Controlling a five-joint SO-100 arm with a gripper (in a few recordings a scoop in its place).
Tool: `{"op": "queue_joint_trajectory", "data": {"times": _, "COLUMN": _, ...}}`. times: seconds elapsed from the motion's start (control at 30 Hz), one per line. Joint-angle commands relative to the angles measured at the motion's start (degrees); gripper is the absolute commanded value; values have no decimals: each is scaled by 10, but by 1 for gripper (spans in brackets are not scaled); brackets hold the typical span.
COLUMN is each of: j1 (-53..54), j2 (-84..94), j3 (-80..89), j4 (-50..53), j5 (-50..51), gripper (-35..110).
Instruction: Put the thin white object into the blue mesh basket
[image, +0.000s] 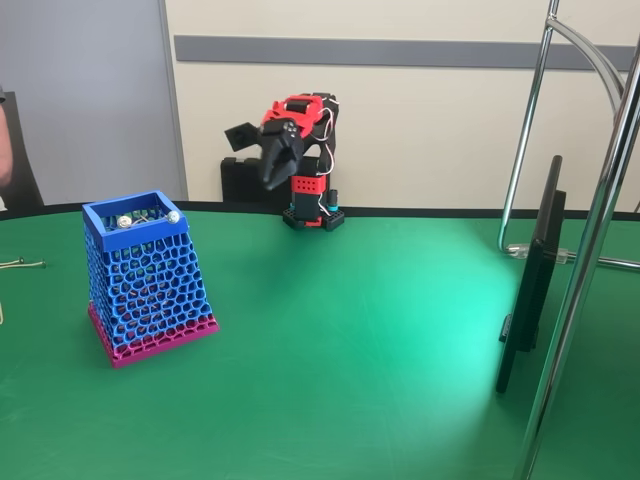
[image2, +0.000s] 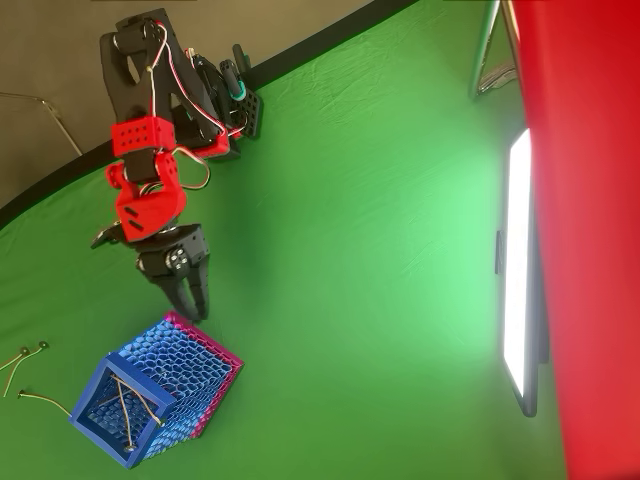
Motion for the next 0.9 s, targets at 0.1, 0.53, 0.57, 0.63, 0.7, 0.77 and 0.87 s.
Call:
{"op": "queue_joint_trajectory", "data": {"times": 0.1, "j1": -66, "j2": 118, "j3": 103, "j4": 14, "j5": -80, "gripper": 9}}
{"op": "queue_joint_trajectory", "data": {"times": 0.53, "j1": -113, "j2": 375, "j3": 333, "j4": 91, "j5": -137, "gripper": 4}}
{"op": "queue_joint_trajectory", "data": {"times": 0.57, "j1": -118, "j2": 394, "j3": 343, "j4": 105, "j5": -138, "gripper": 3}}
{"op": "queue_joint_trajectory", "data": {"times": 0.63, "j1": -122, "j2": 418, "j3": 345, "j4": 136, "j5": -135, "gripper": 1}}
{"op": "queue_joint_trajectory", "data": {"times": 0.7, "j1": -123, "j2": 423, "j3": 345, "j4": 152, "j5": -136, "gripper": 0}}
{"op": "queue_joint_trajectory", "data": {"times": 0.77, "j1": -123, "j2": 425, "j3": 345, "j4": 175, "j5": -141, "gripper": 0}}
{"op": "queue_joint_trajectory", "data": {"times": 0.87, "j1": -123, "j2": 425, "j3": 345, "j4": 208, "j5": -136, "gripper": 0}}
